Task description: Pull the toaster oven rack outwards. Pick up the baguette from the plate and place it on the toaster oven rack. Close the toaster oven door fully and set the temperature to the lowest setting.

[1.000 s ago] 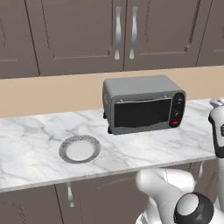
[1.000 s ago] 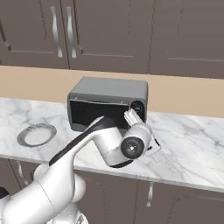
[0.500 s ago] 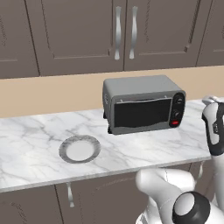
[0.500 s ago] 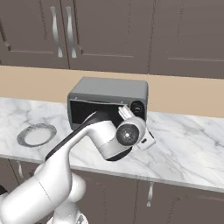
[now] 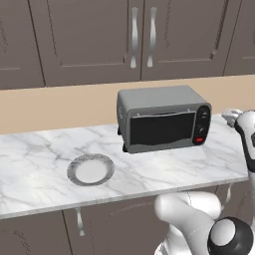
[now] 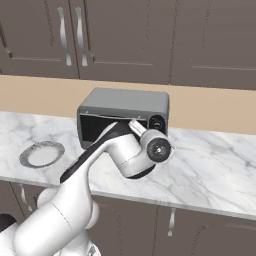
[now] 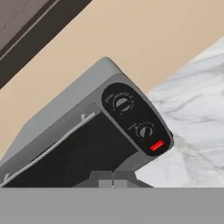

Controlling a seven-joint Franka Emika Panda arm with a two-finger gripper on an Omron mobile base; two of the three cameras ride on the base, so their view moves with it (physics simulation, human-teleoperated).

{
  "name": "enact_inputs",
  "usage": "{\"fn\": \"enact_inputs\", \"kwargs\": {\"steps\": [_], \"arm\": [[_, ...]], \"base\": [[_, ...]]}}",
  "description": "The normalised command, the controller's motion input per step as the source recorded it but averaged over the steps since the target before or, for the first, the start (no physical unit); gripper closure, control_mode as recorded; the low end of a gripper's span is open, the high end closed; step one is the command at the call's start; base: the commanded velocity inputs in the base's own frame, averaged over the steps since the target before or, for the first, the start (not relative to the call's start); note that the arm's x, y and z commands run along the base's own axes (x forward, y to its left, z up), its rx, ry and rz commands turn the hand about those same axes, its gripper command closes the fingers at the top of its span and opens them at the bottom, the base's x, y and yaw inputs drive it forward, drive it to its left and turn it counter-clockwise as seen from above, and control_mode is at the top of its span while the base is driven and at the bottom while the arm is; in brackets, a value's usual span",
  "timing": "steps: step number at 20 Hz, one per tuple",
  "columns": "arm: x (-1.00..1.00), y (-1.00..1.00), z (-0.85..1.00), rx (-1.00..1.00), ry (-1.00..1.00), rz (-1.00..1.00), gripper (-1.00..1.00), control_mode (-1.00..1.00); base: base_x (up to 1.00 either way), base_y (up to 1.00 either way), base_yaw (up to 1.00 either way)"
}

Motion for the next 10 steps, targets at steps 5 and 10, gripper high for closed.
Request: {"fn": "enact_inputs", "kwargs": {"steps": [5,10], "arm": [[0.71,0.06,-0.12,-0.04,-0.01,0.02,1.00,-1.00],[0.44,-0.10,-0.22,-0.01,-0.03,0.00,-1.00,-1.00]], "base": [[0.00,0.00,0.00],[0.00,0.00,0.00]]}}
